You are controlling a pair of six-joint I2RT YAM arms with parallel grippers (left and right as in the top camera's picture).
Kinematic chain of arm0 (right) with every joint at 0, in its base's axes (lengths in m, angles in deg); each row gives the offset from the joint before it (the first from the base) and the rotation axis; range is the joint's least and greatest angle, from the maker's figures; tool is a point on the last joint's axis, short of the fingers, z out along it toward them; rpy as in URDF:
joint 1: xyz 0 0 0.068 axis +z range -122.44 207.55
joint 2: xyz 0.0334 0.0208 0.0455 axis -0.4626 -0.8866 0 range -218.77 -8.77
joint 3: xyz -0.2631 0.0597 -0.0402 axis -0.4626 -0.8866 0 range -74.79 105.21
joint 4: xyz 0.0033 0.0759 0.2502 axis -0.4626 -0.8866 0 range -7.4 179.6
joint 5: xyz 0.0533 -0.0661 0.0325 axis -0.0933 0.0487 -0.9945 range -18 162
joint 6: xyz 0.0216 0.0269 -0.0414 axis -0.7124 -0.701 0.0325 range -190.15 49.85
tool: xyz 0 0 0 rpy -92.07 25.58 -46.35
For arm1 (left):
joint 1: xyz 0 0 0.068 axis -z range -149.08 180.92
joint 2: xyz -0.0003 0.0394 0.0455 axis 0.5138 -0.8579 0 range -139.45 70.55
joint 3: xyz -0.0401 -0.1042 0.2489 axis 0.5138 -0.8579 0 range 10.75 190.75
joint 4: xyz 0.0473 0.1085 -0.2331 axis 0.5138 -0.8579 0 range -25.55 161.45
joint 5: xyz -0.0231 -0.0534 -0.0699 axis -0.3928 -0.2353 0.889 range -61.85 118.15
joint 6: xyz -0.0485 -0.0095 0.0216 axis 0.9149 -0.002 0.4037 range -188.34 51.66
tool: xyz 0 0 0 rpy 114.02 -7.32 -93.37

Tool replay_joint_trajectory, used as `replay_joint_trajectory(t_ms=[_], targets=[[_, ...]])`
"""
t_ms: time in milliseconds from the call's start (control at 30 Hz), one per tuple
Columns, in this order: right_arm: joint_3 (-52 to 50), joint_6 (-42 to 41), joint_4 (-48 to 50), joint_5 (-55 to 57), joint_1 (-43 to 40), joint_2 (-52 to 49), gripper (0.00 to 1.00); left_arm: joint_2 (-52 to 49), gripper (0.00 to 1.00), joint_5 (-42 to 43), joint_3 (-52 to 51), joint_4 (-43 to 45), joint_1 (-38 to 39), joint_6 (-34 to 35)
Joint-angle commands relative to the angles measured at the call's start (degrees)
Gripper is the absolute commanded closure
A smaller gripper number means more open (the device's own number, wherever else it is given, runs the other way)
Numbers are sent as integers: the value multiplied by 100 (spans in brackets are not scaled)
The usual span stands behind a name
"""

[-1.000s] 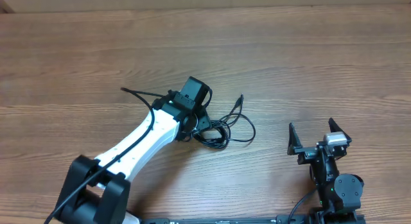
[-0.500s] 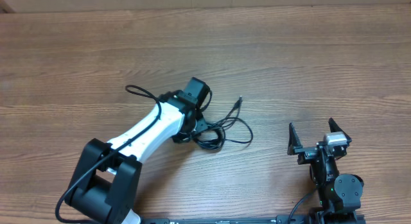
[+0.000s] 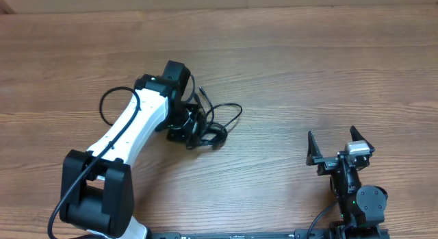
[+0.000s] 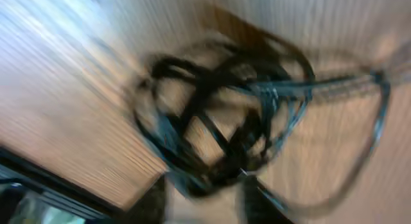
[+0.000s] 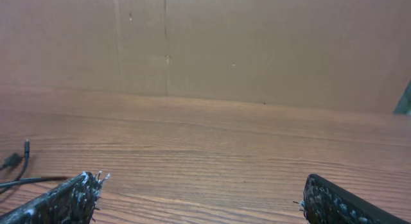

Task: Untangle cables
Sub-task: 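Close the left gripper on the black cable bundle, then lift the cable bundle with the left gripper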

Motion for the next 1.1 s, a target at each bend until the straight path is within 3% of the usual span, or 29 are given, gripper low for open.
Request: replay_joint_trajectory(t_ms=[0,67,133,233,267,300,400,467,567,733,867,967,1033,1067], targets=[[-59,26,31,9,28,66,0,72,41,391,114,350,205,-1257],[-59,26,31,9,28,66,0,72,34,-35,114,717,267,-2745],[-59,26,31,9,28,66,0,72,24,-264,114,914,271,-4789],[-59,26,31,9,28,66,0,72,7,-586,114,778,264,-6271],[-59,26,31,9,28,66,0,72,7,-918,116,686,267,-6511],[-59,26,31,9,28,66,0,72,7,-1357,114,575,267,-6544],[-59,26,31,9,28,66,0,72,26,-2511,98,376,267,-6111],[-59,26,31,9,28,66,0,72,34,-2706,48,402,267,-5772],[-59,26,31,9,28,66,0,66,37,-2426,-151,577,291,-5733],[-59,26,31,9,28,66,0,31,33,-1829,-820,994,361,-5622],[-59,26,31,9,28,66,0,33,42,-1228,-1298,1449,363,-5626],[-59,26,31,9,28,66,0,31,62,-1231,-1456,1447,365,-5626],[-59,26,31,9,28,66,0,31,80,-1198,-1508,1438,363,-5624],[-59,26,31,9,28,66,0,33,94,-1174,-1510,1445,363,-5619]])
